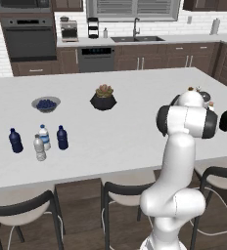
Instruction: Move the plastic bottles in the middle to the plastics group, and the glass bottles in the middle to the glass group.
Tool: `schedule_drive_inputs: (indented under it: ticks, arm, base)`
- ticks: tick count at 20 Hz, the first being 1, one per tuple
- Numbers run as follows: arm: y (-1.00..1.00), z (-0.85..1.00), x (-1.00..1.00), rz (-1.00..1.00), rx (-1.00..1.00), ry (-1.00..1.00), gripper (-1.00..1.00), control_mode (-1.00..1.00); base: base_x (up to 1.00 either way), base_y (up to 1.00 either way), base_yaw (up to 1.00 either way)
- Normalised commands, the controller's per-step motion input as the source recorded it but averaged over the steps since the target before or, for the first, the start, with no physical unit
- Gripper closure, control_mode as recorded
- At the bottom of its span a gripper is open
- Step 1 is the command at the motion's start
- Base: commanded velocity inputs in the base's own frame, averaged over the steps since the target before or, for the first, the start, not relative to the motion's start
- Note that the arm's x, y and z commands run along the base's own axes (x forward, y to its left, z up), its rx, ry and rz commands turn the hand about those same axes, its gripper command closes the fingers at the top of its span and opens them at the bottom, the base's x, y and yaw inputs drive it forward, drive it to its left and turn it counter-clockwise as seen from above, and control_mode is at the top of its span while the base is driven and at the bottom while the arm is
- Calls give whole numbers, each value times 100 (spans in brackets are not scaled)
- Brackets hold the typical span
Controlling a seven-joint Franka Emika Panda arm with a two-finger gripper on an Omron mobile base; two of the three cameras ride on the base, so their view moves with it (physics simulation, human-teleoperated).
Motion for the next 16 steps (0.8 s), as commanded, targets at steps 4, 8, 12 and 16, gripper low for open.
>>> schedule_drive_inputs:
  ticks: [4, 8, 12, 16]
  arm:
    - [0, -26, 0, 0, 0, 0, 100, -100]
    - [0, -2, 0, 0, 0, -5, 100, -100]
    - [0, 0, 0, 0, 0, -3, 100, -100]
    - [0, 0, 0, 0, 0, 0, 100, -100]
  base:
    - [0, 0, 0]
    - [0, 0, 0]
    - [0, 0, 0]
    - [0, 0, 0]
